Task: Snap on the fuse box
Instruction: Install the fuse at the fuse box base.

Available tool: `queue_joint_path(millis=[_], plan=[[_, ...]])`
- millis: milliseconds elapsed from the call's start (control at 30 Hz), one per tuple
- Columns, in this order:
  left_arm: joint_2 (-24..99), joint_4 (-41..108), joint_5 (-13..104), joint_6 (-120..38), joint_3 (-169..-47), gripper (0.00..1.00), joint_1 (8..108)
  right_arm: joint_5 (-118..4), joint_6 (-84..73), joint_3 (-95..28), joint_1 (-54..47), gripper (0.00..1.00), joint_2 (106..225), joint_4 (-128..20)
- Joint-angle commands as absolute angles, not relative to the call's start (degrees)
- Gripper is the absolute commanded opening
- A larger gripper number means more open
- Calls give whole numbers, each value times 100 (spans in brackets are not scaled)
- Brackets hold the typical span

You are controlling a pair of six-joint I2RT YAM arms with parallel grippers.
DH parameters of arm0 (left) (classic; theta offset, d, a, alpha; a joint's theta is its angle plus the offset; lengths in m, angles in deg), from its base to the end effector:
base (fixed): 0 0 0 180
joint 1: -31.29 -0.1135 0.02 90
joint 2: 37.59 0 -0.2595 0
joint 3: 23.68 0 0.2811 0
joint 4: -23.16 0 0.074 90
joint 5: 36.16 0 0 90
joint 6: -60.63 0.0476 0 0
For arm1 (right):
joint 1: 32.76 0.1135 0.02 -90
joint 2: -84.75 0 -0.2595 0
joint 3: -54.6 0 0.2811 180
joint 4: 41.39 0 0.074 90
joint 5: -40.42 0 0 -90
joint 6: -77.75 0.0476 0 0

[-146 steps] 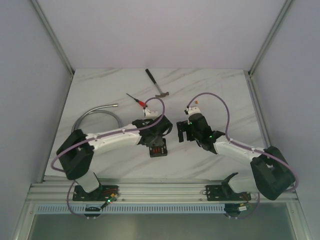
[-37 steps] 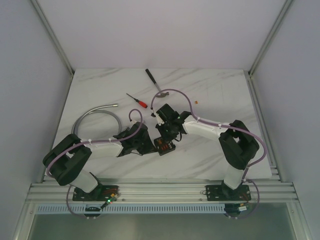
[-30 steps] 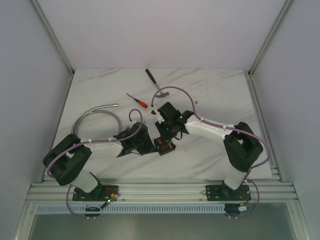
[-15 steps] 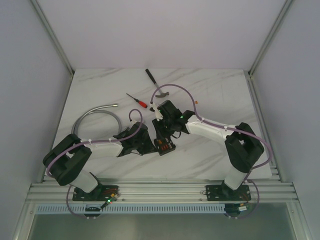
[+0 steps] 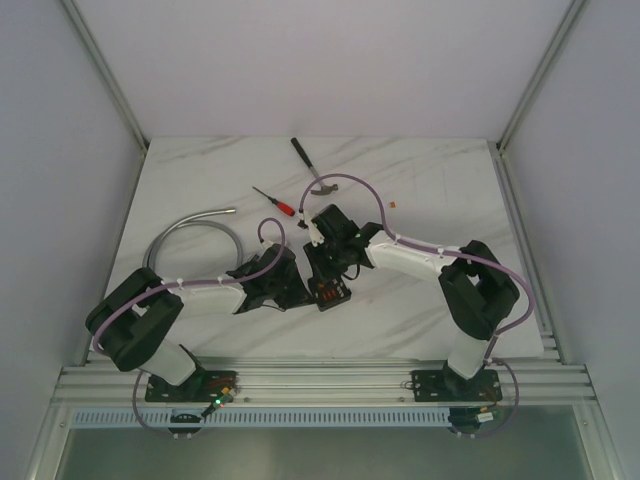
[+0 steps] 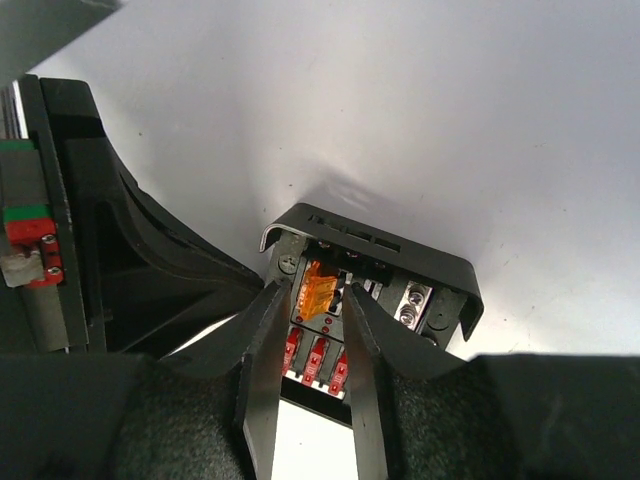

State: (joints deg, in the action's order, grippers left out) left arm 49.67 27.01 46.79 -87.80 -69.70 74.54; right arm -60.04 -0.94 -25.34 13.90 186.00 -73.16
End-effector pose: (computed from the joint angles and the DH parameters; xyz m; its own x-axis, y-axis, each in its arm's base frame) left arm 0.2178 -0.2129 0.1015 -0.9032 -0.3112 -0.2956 -0.0504 0.7608 -0.6470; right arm 0.2717 0.3005 0.1693 -0.6930 -0.4534 -0.5606 -0.6671 0.6981 0.2601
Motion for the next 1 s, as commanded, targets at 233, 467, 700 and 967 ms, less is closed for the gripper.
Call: queue_joint_path(millis=[233, 467, 700, 967], plan=[[4929, 2775, 4751, -8760, -6930, 8, 7472, -5656, -196, -2600, 1435, 33, 18700, -7656], [4905, 2775, 4758, -8775, -6906, 8, 7471, -5519, -214, -2609, 1435, 32, 18652, -7730], [4898, 2776, 4761, -8773, -6892, 8, 7473, -5281, -225, -2627, 1435, 31, 18552, -7806], [4880, 2776, 4770, -8785, -6874, 8, 7471, -5154, -230, -2637, 1426, 30, 18431, -7854]])
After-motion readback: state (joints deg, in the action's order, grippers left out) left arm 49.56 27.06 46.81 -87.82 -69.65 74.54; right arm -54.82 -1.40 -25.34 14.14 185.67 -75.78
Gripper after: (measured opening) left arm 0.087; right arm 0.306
